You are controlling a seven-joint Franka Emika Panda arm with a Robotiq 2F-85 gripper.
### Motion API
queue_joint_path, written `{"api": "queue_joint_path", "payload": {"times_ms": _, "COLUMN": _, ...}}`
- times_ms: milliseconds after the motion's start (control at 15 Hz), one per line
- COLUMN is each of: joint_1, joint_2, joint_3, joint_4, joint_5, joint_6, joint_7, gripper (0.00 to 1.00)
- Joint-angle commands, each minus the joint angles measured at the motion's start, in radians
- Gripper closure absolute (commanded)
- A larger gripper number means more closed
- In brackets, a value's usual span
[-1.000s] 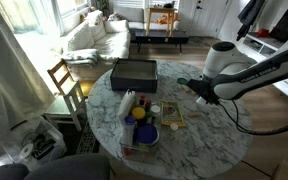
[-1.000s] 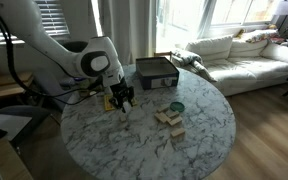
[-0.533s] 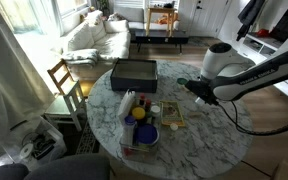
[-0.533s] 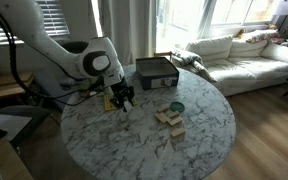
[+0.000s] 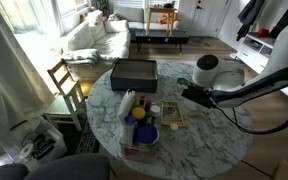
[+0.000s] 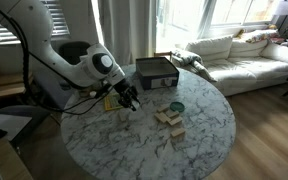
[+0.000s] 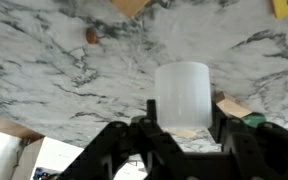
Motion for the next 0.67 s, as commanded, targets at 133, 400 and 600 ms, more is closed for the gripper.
{"api": "queue_joint_path", "payload": {"times_ms": 133, "joint_1": -0.044, "joint_2": 0.054, "joint_3": 0.023, "joint_4": 0.017, "joint_5": -0.236, "joint_6": 0.101, "joint_7": 0.046, "gripper": 0.75}}
{"api": "queue_joint_path", "payload": {"times_ms": 400, "joint_1": -0.007, "joint_2": 0.091, "joint_3": -0.027, "joint_4": 0.017, "joint_5": -0.328, "joint_6": 0.157, "joint_7": 0.071, "gripper": 0.75}}
{"api": "queue_joint_path", "payload": {"times_ms": 600, "joint_1": 0.002, "joint_2": 0.119, "joint_3": -0.036, "joint_4": 0.026, "joint_5": -0.384, "joint_6": 0.172, "joint_7": 0.107, "gripper": 0.75}}
